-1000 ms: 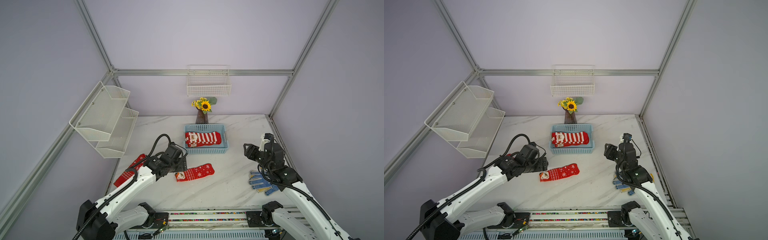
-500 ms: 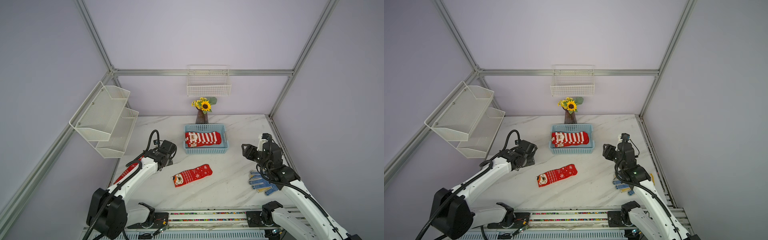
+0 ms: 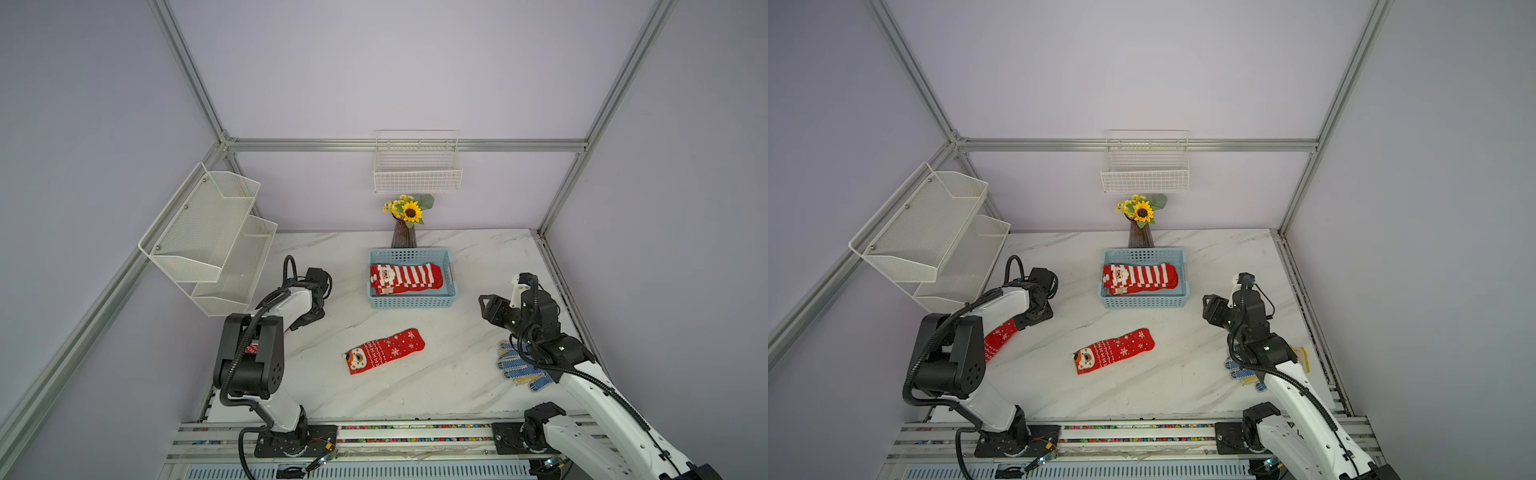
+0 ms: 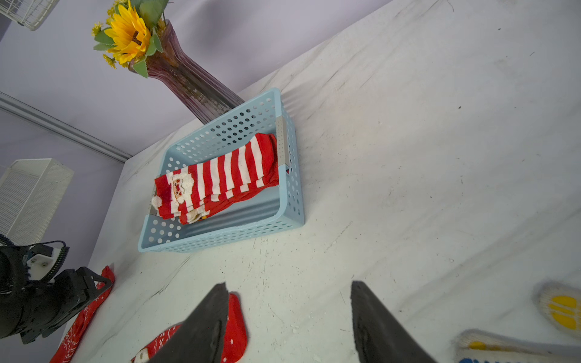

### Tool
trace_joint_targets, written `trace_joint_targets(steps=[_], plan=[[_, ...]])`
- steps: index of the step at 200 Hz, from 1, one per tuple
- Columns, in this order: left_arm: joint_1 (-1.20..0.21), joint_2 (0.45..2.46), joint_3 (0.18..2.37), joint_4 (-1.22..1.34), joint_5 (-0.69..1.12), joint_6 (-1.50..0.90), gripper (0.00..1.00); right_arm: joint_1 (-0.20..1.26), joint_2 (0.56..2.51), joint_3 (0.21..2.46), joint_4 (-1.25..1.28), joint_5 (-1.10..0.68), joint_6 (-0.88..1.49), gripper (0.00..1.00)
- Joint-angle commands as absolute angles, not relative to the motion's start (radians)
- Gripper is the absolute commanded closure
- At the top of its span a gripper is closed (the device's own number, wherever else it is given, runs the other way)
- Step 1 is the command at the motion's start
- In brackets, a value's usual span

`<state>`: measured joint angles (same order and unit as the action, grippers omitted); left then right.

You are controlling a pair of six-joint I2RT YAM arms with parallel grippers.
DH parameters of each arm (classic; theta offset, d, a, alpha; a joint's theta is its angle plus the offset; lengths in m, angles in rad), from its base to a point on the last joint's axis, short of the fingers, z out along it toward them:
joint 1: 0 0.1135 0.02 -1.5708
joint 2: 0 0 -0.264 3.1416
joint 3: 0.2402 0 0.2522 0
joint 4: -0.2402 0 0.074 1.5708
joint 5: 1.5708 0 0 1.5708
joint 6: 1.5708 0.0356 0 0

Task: Place the socks together as a pair
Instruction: Pick up the sock at the center of the board.

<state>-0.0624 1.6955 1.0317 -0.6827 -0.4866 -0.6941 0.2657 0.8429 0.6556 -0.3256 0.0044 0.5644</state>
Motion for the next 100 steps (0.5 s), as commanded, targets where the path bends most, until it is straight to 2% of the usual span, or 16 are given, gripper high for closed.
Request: trace_joint_targets(steps=[1,40,58,100], plan=[[-0.007,1.724,1.107,-0.644,-0.439,-0.695,0.4,0.266,0.847,0.65,-0.301,-0.011,0.574,0.36],[0.023,1.786,1.158,-0.65,-0.423,-0.672,0.43,0.266,0.863,0.633,-0.288,-0.055,0.579,0.35],[0.03,1.804,1.169,-0.65,-0.447,-0.659,0.52,0.266,0.867,0.627,-0.282,-0.071,0.583,0.35],[0.066,1.841,1.183,-0.63,-0.358,-0.641,0.58,0.266,0.867,0.613,-0.283,-0.103,0.584,0.35]])
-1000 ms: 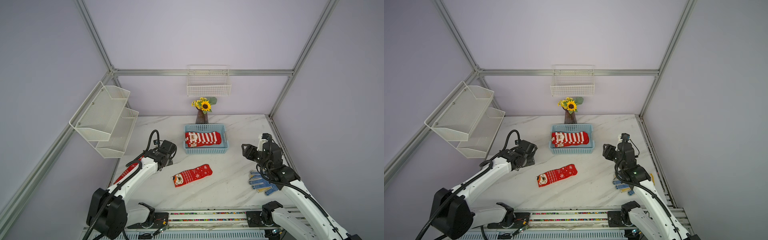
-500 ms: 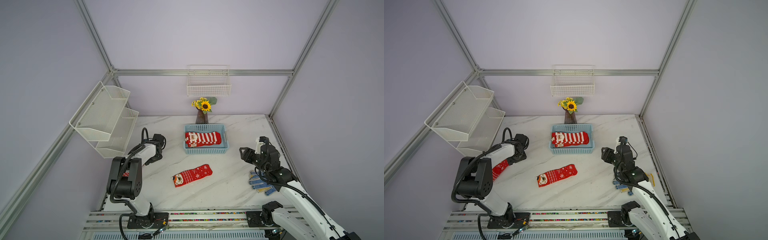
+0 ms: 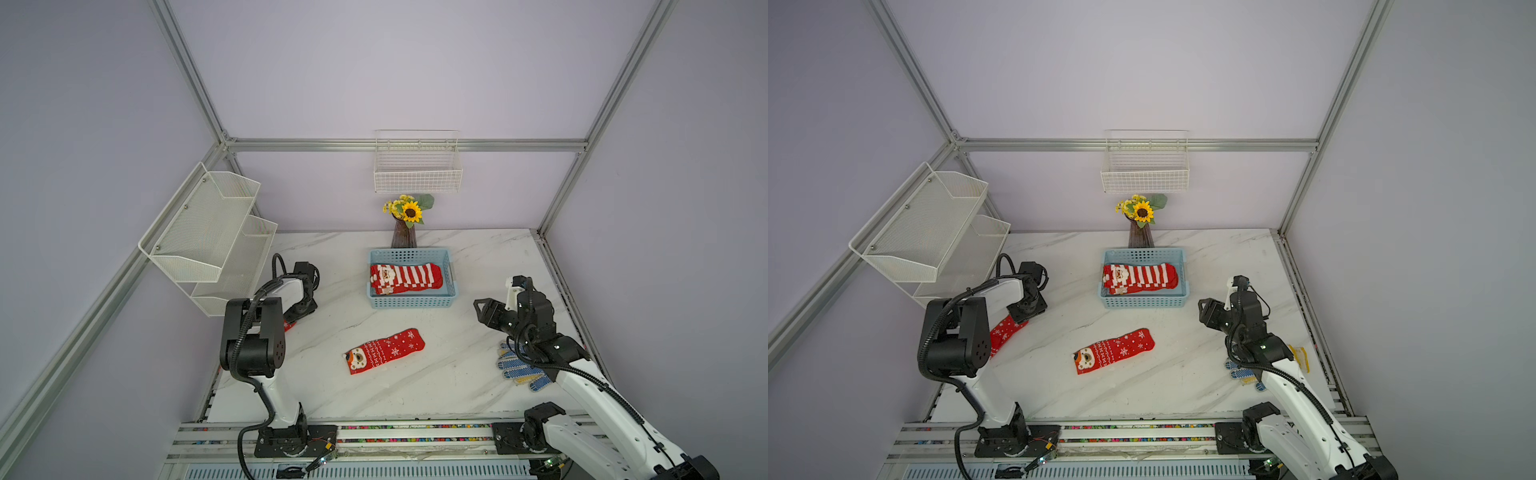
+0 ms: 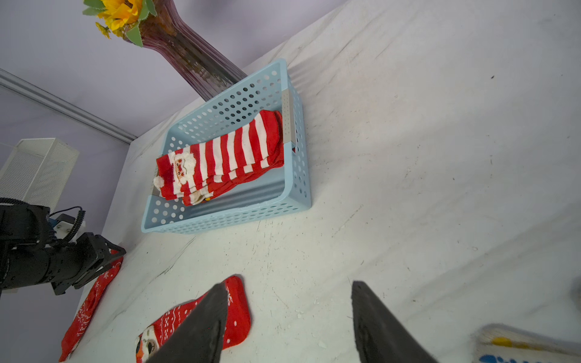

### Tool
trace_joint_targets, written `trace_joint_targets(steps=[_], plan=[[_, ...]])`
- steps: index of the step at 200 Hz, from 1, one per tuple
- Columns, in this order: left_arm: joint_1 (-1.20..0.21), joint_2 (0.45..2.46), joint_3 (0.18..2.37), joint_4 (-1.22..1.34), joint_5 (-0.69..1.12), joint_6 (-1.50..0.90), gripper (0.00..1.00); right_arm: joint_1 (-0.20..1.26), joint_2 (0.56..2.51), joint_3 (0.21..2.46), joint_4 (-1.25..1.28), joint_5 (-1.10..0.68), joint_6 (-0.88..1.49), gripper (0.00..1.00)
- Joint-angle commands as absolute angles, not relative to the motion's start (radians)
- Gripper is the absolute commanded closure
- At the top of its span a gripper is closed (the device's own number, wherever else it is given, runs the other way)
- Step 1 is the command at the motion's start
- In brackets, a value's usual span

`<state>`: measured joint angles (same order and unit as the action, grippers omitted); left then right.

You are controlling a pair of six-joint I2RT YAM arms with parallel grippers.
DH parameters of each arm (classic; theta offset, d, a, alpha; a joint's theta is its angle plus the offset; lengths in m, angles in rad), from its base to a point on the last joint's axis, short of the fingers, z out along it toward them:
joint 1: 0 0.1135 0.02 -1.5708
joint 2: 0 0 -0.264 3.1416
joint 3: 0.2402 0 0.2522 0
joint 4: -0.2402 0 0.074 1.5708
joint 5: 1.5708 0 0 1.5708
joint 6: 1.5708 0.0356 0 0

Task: Place the socks together as a pair
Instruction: Pick up the sock at the center of the board.

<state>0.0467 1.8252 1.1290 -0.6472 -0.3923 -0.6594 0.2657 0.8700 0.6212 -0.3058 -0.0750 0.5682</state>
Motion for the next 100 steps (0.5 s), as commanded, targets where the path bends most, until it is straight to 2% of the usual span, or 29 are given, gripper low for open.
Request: trace_joint_targets(steps=[1,58,100], plan=[[0.066,1.842,1.183,-0.63,-0.356,-0.641,0.58,0.267,0.868,0.612,-0.283,-0.104,0.585,0.35],[0.066,1.871,1.177,-0.629,-0.255,-0.653,0.59,0.266,0.853,0.586,-0.269,-0.127,0.596,0.35],[0.067,1.9,1.162,-0.618,-0.229,-0.651,0.75,0.266,0.861,0.582,-0.265,-0.146,0.607,0.35]])
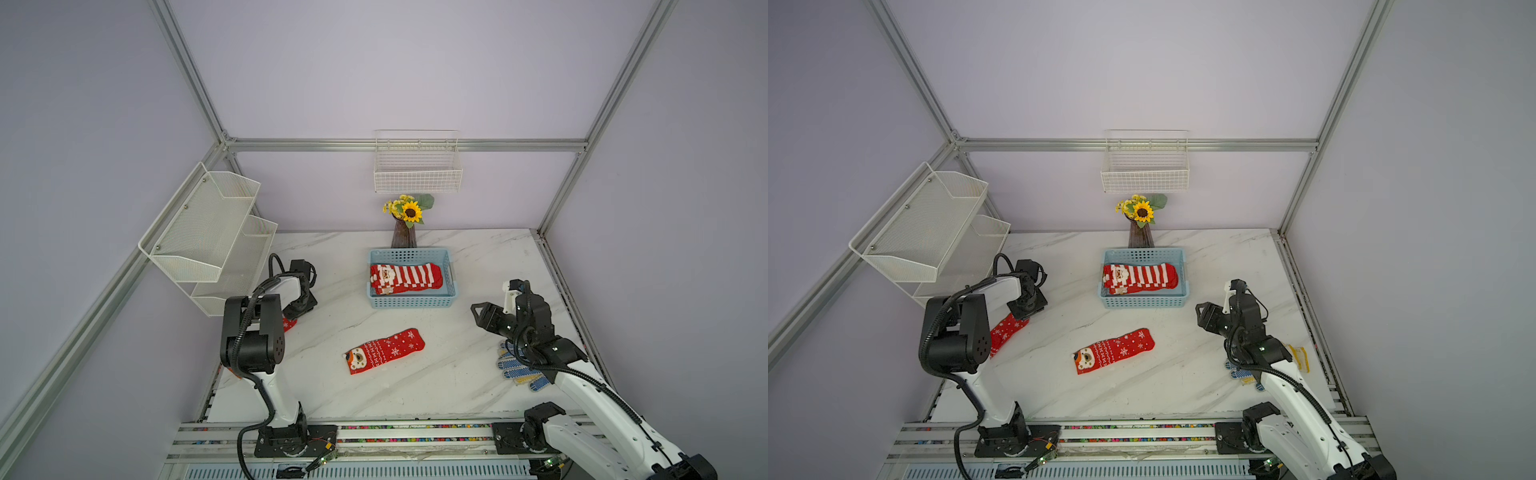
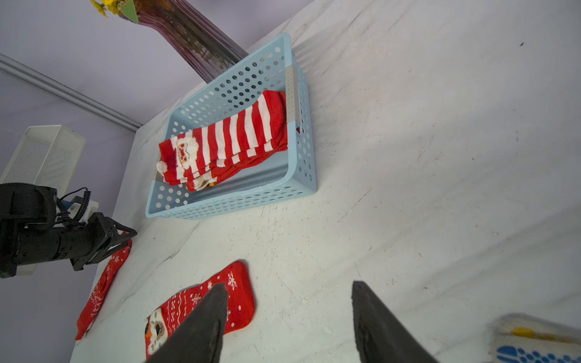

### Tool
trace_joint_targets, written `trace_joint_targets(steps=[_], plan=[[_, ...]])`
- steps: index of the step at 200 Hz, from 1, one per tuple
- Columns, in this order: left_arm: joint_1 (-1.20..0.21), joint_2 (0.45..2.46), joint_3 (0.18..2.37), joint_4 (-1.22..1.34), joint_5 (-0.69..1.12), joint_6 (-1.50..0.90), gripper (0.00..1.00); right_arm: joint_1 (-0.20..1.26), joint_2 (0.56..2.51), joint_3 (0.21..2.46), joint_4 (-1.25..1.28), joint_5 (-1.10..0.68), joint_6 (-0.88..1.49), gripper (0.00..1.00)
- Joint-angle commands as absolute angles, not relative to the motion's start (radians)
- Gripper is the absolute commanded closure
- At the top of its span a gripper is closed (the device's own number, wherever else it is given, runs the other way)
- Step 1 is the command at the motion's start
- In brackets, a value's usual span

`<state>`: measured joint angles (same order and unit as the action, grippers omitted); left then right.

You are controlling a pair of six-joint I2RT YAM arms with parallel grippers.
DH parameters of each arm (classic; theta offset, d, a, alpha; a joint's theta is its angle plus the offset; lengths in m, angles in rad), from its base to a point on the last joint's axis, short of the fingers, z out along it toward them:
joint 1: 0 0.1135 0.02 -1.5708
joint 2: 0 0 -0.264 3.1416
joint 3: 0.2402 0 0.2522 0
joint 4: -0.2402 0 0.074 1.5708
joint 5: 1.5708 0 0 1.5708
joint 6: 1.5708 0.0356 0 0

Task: Place the socks together as a pair
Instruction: Pick up the sock at the center of the board.

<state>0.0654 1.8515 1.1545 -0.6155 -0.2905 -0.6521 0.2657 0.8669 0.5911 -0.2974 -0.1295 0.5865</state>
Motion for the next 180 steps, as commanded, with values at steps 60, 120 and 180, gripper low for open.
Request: trace_joint_targets(steps=[60,120,180], plan=[[0.061,1.903,1.142,-0.572,-0.084,-0.7,0.86,0.266,0.854,0.579,-0.264,-0.153,0.617,0.35],[-0.106,1.883,1.194,-0.505,0.135,-0.752,0.83,0.265,0.847,0.586,-0.277,-0.146,0.618,0.35],[-0.153,1.755,1.242,-0.569,-0.043,-0.644,0.72,0.266,0.836,0.589,-0.287,-0.153,0.617,0.35]])
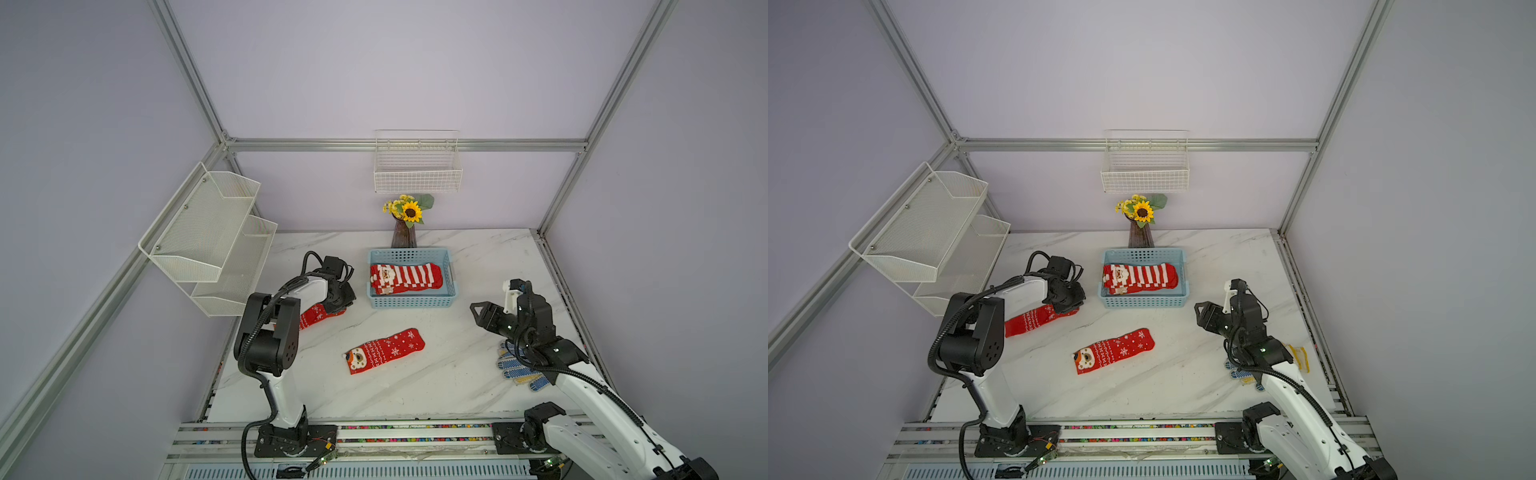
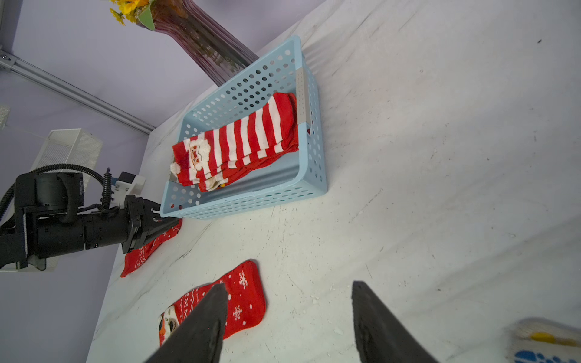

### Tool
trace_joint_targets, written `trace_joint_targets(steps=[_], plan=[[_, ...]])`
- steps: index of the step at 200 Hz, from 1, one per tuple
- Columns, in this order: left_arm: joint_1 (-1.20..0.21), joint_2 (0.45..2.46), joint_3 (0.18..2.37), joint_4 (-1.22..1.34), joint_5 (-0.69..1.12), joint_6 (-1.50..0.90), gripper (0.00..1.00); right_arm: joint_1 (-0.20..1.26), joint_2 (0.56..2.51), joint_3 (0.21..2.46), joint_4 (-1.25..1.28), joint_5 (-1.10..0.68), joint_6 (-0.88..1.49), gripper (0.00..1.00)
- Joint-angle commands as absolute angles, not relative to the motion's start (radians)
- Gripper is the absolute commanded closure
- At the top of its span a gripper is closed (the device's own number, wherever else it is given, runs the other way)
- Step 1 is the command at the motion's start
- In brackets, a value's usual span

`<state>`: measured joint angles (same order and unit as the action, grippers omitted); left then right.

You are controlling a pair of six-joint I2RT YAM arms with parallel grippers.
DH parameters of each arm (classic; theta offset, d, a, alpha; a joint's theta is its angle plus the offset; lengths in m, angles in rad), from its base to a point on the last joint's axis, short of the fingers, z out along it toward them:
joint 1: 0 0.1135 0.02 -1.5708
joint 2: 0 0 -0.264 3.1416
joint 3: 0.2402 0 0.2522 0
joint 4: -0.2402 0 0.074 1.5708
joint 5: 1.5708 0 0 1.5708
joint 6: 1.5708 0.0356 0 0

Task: Place the socks together as a pair
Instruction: Pick up the sock at the center of the board.

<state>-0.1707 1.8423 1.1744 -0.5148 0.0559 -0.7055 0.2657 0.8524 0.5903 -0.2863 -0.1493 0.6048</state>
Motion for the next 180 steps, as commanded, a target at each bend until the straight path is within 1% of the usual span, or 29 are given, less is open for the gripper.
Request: trace_joint_targets(steps=[1,22,55,92,149,172,180], plan=[[-0.153,1.754,1.243,-0.572,-0.047,-0.641,0.72,0.266,0.835,0.59,-0.287,-0.152,0.617,0.35],[-0.153,1.748,1.256,-0.62,-0.101,-0.583,0.69,0.266,0.842,0.582,-0.271,-0.157,0.619,0.35],[-0.173,1.795,1.29,-0.667,-0.092,-0.531,0.65,0.265,0.871,0.582,-0.238,-0.188,0.628,0.35],[-0.206,1.874,1.335,-0.67,-0.105,-0.53,0.65,0.266,0.886,0.596,-0.237,-0.193,0.617,0.35],[-0.238,1.964,1.387,-0.672,-0.16,-0.556,0.71,0.265,0.864,0.587,-0.248,-0.2,0.597,0.34],[-0.245,1.985,1.387,-0.673,-0.175,-0.557,0.76,0.266,0.853,0.58,-0.224,-0.239,0.59,0.34],[-0.247,1.988,1.38,-0.673,-0.178,-0.559,0.8,0.267,0.85,0.581,-0.219,-0.249,0.583,0.34]])
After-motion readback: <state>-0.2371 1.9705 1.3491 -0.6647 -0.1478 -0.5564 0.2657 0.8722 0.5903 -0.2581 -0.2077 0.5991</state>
